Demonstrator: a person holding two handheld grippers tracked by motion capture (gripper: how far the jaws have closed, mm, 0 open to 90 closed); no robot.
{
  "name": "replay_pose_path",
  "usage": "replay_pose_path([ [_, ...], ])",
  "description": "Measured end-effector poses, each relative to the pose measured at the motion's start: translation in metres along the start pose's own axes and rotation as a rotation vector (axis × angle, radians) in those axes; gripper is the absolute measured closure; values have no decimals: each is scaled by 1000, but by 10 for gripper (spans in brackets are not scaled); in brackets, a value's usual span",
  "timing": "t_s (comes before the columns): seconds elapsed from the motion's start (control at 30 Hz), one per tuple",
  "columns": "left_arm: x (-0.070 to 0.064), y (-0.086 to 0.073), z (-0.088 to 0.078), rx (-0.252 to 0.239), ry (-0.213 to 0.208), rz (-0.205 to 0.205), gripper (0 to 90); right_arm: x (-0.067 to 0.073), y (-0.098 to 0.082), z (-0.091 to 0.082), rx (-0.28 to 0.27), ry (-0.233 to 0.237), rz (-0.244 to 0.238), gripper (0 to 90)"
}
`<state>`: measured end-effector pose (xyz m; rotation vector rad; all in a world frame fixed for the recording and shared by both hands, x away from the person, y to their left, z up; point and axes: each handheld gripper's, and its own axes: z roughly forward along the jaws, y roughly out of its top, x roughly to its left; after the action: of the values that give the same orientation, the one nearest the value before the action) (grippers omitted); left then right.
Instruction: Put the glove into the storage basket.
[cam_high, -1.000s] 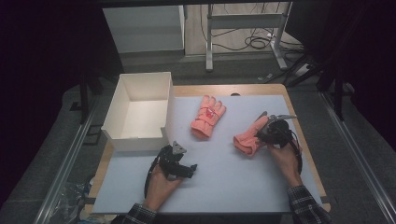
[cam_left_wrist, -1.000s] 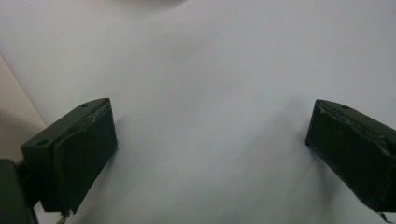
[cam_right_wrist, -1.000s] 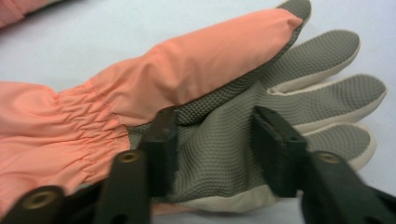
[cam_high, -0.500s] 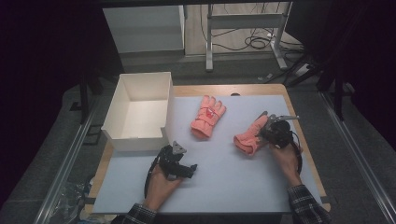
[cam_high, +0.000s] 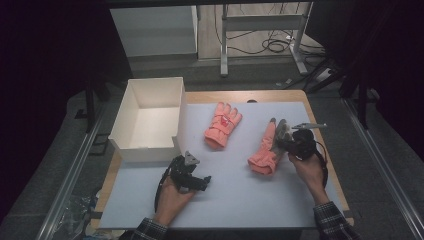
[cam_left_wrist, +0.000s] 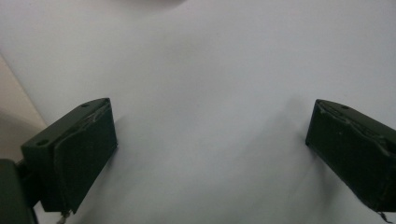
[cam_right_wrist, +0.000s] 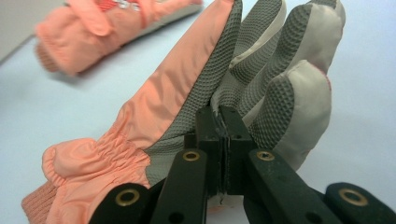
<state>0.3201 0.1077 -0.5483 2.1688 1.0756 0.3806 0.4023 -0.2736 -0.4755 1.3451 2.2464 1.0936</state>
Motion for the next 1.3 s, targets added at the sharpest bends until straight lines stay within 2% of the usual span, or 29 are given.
replay_pose_path([
  [0.23,0,0,0,0,0,0,17,21,3,-15,-26,85,-35,879],
  [0.27,0,0,0,0,0,3,17,28,3,-18,-26,114,-54,879],
  [0.3,0,0,0,0,0,3,17,28,3,-18,-26,114,-54,879],
  [0.4,0,0,0,-1,0,1,17,43,0,-18,-19,172,-89,878],
  [0.6,0,0,0,1,0,2,17,62,-8,-7,23,269,-143,878],
  [0.67,0,0,0,1,0,2,17,70,-11,2,55,313,-183,878],
  [0.7,0,0,0,1,0,2,17,70,-11,2,55,313,-183,878],
  [0.8,0,0,0,0,0,0,17,76,-14,15,88,349,-236,878],
  [1.03,0,0,0,0,0,1,17,75,-18,30,116,335,-281,842],
  [1.3,0,0,0,1,0,4,17,69,-10,25,65,286,-287,709],
])
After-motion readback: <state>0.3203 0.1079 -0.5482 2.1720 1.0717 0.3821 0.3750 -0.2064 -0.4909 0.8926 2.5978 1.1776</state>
